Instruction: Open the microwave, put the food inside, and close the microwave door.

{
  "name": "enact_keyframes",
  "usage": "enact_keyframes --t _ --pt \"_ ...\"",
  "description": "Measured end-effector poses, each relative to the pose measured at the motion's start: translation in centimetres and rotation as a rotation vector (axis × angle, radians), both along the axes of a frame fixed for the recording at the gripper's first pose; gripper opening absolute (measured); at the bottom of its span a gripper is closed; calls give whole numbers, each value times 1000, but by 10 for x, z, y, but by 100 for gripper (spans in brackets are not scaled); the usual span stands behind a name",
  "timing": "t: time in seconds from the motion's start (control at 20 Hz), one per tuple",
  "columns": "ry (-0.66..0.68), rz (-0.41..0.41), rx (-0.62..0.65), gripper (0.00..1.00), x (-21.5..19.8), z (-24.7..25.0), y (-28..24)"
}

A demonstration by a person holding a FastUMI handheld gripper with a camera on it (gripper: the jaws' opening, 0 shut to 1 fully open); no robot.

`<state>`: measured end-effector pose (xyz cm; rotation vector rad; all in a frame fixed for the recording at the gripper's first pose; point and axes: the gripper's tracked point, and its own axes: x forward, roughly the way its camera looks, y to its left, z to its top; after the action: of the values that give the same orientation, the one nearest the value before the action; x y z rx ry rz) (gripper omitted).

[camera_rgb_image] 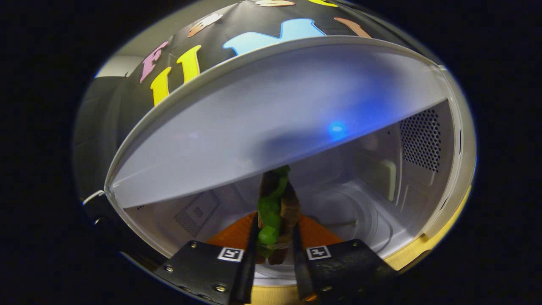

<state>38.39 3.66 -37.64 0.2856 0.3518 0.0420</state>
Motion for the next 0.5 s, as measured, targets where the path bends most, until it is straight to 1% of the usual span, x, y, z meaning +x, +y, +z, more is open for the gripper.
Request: enact_keyframes --t 0.05,0.1,0.15,0.25,0.3,0.4,0.5 --pt "-13 -34 -77 54 -1 3 -10" --pt "-19 -58 -129 59 0 3 -18" --pt "-21 -64 -147 70 1 3 -20" --pt "-12 -69 -150 75 -1 2 -23" --pt "-9 -74 -159 75 -2 3 -26" --pt "-17 -127 -255 82 -3 5 -44" --pt "-36 -112 -286 83 -5 9 -43"
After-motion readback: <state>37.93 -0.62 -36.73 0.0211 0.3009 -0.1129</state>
